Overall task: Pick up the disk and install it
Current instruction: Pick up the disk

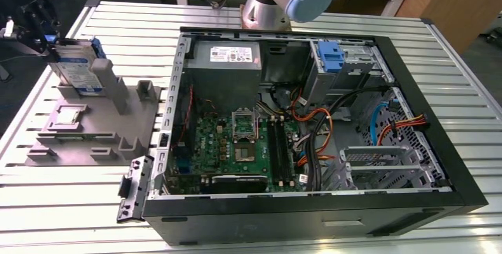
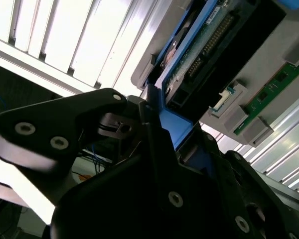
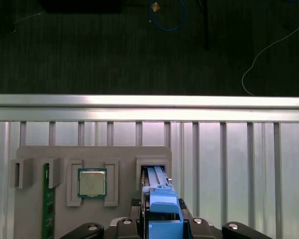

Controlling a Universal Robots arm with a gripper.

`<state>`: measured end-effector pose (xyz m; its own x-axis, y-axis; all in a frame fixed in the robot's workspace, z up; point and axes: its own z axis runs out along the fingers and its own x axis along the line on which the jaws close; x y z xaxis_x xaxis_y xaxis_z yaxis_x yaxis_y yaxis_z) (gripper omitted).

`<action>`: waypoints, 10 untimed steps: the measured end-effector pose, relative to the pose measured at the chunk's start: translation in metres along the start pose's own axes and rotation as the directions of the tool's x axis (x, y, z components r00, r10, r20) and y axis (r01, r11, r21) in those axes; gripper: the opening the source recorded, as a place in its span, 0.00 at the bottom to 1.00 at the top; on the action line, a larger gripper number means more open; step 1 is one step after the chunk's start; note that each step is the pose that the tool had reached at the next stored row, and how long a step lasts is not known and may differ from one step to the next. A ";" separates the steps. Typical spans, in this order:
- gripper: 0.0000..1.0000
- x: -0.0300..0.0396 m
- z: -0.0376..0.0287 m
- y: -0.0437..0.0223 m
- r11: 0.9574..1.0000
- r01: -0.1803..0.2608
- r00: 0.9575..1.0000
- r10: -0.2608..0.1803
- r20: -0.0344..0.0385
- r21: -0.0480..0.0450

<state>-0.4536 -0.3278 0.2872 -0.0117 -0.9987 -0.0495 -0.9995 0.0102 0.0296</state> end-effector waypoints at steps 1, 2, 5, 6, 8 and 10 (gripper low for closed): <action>0.37 0.0000 0.0000 0.0000 1.000 0.000 1.000 0.000 0.000 0.000; 0.37 0.0000 0.0001 0.0000 1.000 0.000 1.000 0.000 -0.001 0.000; 0.37 0.0000 0.0000 0.0000 1.000 0.000 1.000 0.000 -0.001 0.000; 0.37 0.0000 0.0000 0.0000 1.000 0.000 1.000 0.000 -0.001 0.000; 0.37 0.0000 -0.0002 -0.0001 1.000 0.000 1.000 0.000 -0.001 0.000; 0.37 -0.0001 -0.0010 0.0000 1.000 0.000 1.000 0.000 -0.001 0.000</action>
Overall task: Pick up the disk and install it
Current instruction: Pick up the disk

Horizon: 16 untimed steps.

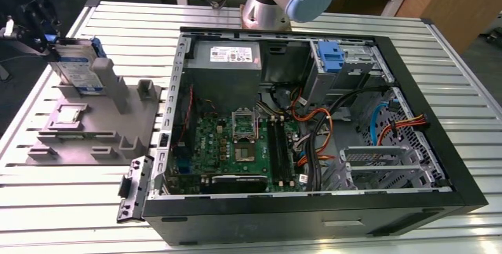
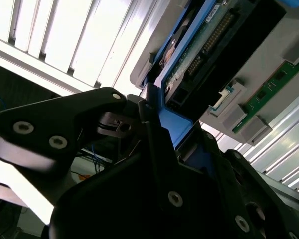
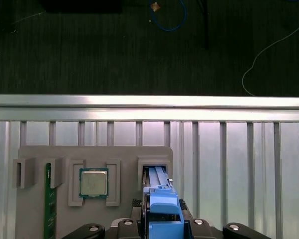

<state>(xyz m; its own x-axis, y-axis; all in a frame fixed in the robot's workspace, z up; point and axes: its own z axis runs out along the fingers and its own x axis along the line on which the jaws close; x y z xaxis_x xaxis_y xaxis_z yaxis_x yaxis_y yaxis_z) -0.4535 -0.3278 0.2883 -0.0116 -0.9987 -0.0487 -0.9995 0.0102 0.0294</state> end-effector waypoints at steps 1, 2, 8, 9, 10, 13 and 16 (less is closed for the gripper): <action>0.37 0.0000 -0.0006 0.0000 1.000 0.000 1.000 0.000 0.000 0.000; 0.37 0.0000 -0.0010 0.0001 1.000 0.000 1.000 0.000 0.000 0.000; 0.37 -0.0001 -0.0015 0.0001 1.000 0.000 1.000 0.000 -0.001 0.000; 0.37 -0.0002 -0.0016 0.0001 1.000 0.000 1.000 0.000 -0.005 0.000; 0.37 -0.0003 -0.0016 0.0002 1.000 -0.001 1.000 0.001 -0.011 0.000; 0.37 -0.0001 -0.0015 0.0001 1.000 0.000 1.000 0.000 -0.016 0.000; 0.37 -0.0002 -0.0013 0.0001 1.000 -0.001 1.000 0.001 -0.017 0.000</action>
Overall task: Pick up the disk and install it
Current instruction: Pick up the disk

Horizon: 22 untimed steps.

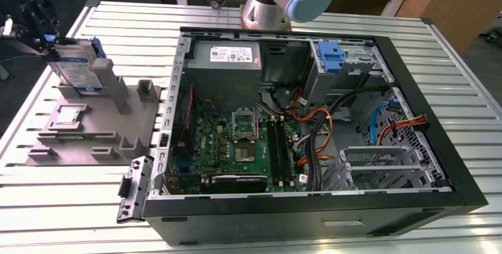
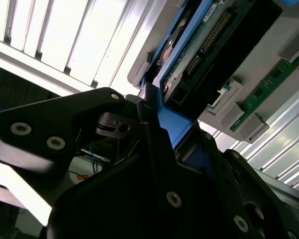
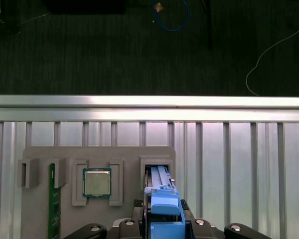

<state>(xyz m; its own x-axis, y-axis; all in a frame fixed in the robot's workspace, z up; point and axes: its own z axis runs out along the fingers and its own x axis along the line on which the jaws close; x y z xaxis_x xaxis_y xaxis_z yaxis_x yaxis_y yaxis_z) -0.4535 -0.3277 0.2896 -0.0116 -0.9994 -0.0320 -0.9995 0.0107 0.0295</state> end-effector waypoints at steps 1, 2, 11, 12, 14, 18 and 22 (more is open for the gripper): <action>0.37 0.0000 0.0006 -0.0001 1.000 0.000 1.000 0.000 0.000 0.000; 0.37 0.0000 0.0015 0.0000 1.000 0.000 1.000 0.000 0.000 0.000; 0.37 0.0002 0.0052 -0.0001 1.000 0.000 1.000 0.000 0.004 0.000; 0.37 0.0002 0.0053 -0.0001 1.000 0.000 1.000 0.000 0.004 0.000; 0.37 0.0002 0.0054 -0.0001 1.000 0.000 1.000 0.000 0.005 0.000; 0.38 0.0001 0.0059 -0.0002 1.000 0.000 1.000 0.000 0.006 0.001; 0.44 0.0002 0.0054 -0.0002 1.000 0.000 1.000 0.000 0.006 0.000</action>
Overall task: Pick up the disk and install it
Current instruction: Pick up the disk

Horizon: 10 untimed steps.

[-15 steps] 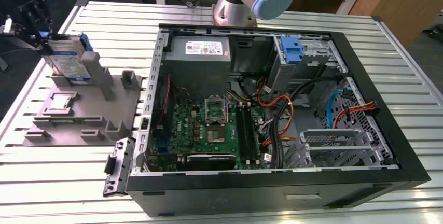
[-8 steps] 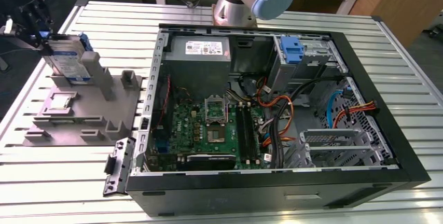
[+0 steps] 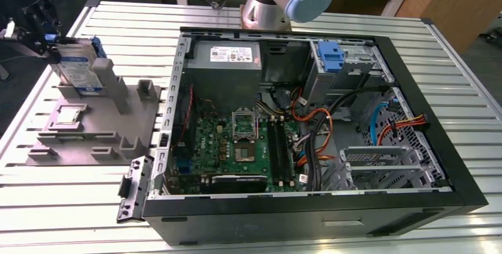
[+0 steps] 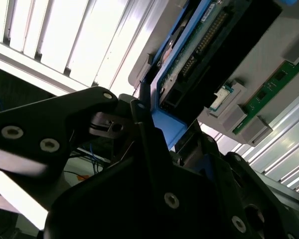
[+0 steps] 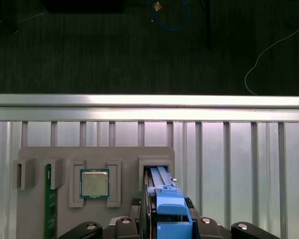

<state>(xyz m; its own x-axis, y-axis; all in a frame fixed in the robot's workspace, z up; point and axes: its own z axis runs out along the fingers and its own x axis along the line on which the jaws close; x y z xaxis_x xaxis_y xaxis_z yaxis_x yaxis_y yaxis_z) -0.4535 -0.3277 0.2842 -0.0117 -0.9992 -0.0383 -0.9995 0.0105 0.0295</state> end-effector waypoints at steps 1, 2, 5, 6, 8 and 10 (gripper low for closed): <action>0.44 0.0000 0.0000 0.0000 1.000 0.000 1.000 0.000 0.000 0.000; 0.44 0.0000 0.0000 0.0000 1.000 0.000 1.000 0.000 0.000 0.000; 0.44 0.0000 0.0000 0.0000 1.000 0.000 1.000 0.000 0.001 0.000; 0.44 0.0000 0.0000 0.0000 1.000 0.000 1.000 0.000 0.001 0.000; 0.44 0.0000 0.0000 0.0000 1.000 0.000 1.000 0.000 0.001 0.000; 0.44 0.0000 0.0000 0.0000 1.000 0.000 1.000 0.000 0.002 0.000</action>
<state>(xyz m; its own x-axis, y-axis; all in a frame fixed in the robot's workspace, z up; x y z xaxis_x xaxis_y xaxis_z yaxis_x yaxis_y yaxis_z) -0.4535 -0.3277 0.2842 -0.0116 -0.9991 -0.0402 -0.9995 0.0105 0.0295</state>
